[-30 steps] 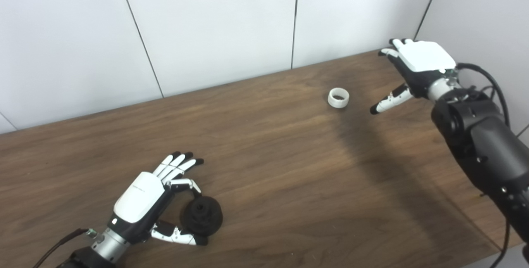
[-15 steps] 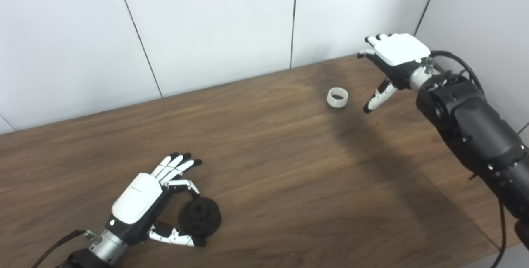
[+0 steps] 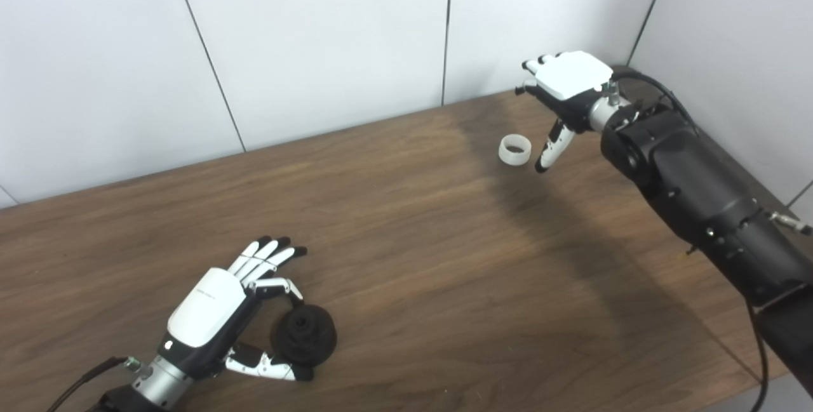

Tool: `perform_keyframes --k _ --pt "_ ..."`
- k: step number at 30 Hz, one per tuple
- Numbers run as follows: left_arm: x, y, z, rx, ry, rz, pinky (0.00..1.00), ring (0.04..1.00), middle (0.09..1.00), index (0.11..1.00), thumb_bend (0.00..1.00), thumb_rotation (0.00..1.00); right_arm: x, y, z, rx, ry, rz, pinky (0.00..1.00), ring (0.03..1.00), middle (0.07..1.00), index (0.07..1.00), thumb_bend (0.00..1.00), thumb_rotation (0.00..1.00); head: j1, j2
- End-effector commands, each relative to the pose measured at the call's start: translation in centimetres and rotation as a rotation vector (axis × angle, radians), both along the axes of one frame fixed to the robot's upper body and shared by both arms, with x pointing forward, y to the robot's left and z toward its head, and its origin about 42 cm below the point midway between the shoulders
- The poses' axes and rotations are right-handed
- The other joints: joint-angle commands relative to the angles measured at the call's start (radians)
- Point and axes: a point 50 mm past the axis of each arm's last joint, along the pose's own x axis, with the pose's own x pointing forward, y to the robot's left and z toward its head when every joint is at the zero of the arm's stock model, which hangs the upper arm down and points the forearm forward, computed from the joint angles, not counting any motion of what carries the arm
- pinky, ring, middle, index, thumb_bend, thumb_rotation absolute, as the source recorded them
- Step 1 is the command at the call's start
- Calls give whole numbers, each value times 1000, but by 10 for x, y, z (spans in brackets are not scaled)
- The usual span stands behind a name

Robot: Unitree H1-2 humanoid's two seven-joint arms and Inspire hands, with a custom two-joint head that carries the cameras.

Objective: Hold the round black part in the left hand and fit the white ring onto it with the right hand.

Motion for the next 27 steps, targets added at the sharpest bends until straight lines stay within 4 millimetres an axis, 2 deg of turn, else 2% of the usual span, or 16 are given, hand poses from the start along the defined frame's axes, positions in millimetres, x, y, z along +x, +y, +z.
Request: perform_keyframes --k 1,11,27 --pt "-10 21 -13 92 48 23 1000 971 922 478 517 47 10 3 30 -33 -78 36 1000 1000 1000 851 989 382 -1 1" --pt "-12 23 -12 89 46 22 1000 964 920 479 517 47 21 18 17 -54 -14 46 1000 1000 1000 863 1000 364 -7 2" --pt "-13 28 -12 88 52 26 1000 968 924 478 517 47 25 20 7 -73 12 56 1000 1000 1000 862 1000 402 -17 2"
